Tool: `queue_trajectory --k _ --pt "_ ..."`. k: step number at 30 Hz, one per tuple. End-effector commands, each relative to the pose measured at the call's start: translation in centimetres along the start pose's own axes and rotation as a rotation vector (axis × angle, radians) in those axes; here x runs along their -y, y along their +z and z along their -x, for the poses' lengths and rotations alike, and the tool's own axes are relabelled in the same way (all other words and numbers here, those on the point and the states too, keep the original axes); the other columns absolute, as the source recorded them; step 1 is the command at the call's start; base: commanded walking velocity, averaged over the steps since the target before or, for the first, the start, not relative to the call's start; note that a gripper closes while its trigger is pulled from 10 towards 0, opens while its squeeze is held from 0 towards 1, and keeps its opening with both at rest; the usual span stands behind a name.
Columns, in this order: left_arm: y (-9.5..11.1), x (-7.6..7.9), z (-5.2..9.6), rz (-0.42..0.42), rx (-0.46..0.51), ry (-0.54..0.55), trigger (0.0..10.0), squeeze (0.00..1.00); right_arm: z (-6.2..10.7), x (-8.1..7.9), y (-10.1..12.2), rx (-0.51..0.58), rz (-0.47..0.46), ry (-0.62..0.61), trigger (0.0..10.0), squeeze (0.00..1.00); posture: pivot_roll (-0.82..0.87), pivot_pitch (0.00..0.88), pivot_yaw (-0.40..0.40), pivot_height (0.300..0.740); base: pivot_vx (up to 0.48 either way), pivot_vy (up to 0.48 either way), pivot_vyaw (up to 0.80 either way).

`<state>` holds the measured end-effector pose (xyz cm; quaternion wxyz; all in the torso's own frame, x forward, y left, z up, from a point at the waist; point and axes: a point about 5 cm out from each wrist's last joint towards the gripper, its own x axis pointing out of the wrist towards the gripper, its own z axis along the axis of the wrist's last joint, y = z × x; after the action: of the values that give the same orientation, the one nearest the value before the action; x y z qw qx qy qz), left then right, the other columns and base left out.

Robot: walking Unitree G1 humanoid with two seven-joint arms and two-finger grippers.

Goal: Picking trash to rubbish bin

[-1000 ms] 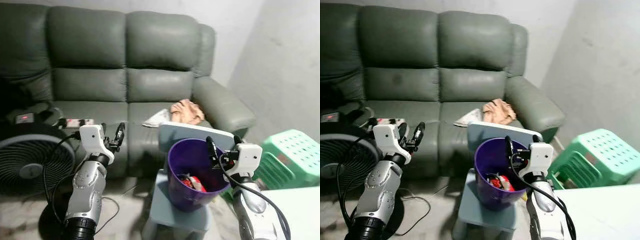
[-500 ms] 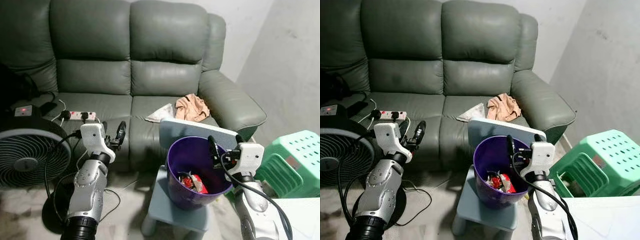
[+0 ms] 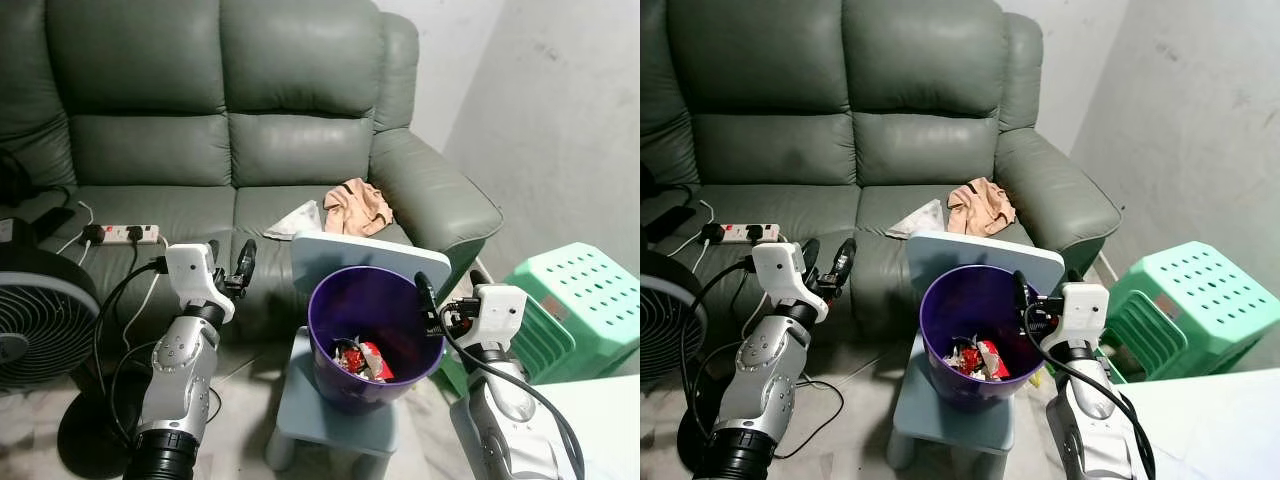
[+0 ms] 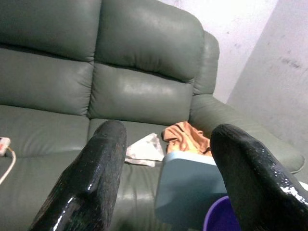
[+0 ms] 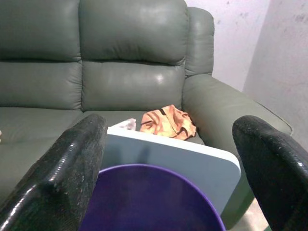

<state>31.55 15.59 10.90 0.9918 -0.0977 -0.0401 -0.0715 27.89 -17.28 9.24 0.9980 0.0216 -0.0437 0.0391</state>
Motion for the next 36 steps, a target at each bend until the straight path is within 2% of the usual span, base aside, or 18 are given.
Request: queue_trajectory --k 1,7,10,28,36 --pt "0.00 0.40 -0.24 -0.005 -0.004 -0.009 10.0 0.00 -0.07 0.16 0.14 -0.001 0.005 0.000 10.0 0.00 -0.02 0.000 -0.085 0.740 0.000 0.000 -0.79" --pt "-0.09 0.50 -0.28 0.005 -0.010 -0.015 10.0 0.00 -0.05 0.15 0.17 0.009 -0.012 -0.005 10.0 0.00 -0.02 0.000 -0.085 0.740 0.000 0.000 -0.74" --pt "-0.11 0.52 -0.31 0.007 -0.013 -0.016 10.0 0.00 -0.01 -0.02 0.31 0.019 -0.004 0.007 10.0 0.00 -0.02 0.000 -0.086 0.740 0.000 0.000 0.00" --pt "-0.19 0.70 -0.39 0.010 -0.015 -0.018 10.0 0.00 0.15 0.01 0.26 0.008 -0.006 0.016 10.0 0.00 -0.02 0.000 -0.089 0.740 0.000 0.409 0.00" --pt "-0.20 0.75 -0.35 0.003 -0.011 -0.018 10.0 0.00 0.11 0.05 0.10 -0.007 -0.005 0.019 10.0 0.00 -0.02 0.000 -0.092 0.740 0.000 0.000 -0.69"
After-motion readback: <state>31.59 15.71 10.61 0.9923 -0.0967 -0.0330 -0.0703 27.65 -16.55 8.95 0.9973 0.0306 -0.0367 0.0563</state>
